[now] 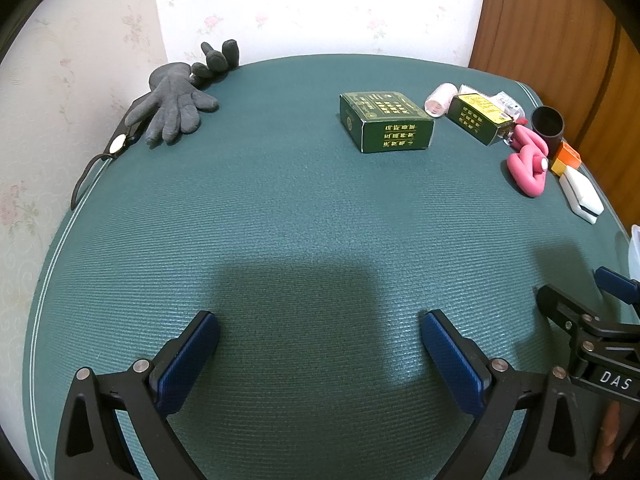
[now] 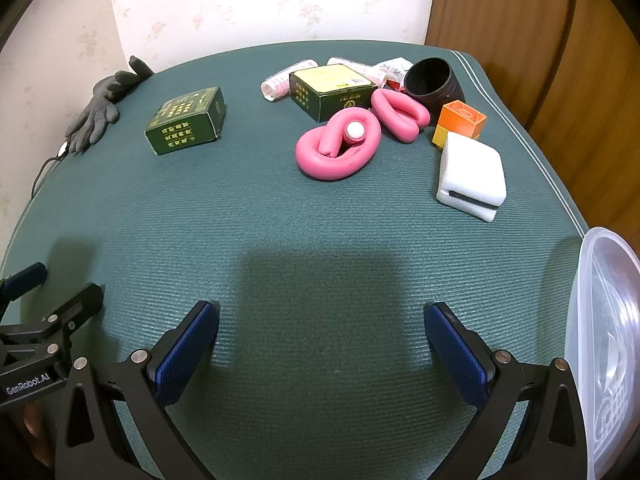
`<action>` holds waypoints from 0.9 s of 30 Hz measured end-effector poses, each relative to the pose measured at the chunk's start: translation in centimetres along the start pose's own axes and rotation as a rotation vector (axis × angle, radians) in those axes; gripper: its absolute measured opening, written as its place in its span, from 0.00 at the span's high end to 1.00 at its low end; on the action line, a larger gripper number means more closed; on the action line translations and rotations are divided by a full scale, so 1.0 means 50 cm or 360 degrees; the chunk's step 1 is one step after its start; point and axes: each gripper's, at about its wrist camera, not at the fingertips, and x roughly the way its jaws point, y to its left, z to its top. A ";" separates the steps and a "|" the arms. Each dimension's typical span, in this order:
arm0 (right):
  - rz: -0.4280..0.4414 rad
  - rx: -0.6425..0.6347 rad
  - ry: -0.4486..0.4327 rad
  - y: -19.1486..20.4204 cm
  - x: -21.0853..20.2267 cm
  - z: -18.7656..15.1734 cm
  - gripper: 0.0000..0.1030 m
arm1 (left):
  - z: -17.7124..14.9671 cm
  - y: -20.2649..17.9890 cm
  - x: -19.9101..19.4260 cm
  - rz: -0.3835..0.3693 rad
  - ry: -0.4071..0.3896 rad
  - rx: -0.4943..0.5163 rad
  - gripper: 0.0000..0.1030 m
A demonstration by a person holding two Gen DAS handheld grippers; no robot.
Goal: Organize objects
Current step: 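Move both tools toward the objects on the table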
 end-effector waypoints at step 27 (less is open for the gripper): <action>0.0428 0.0078 -0.0079 -0.071 -0.056 -0.040 0.09 | 0.018 -0.005 -0.005 -0.0041 0.0046 0.0082 0.00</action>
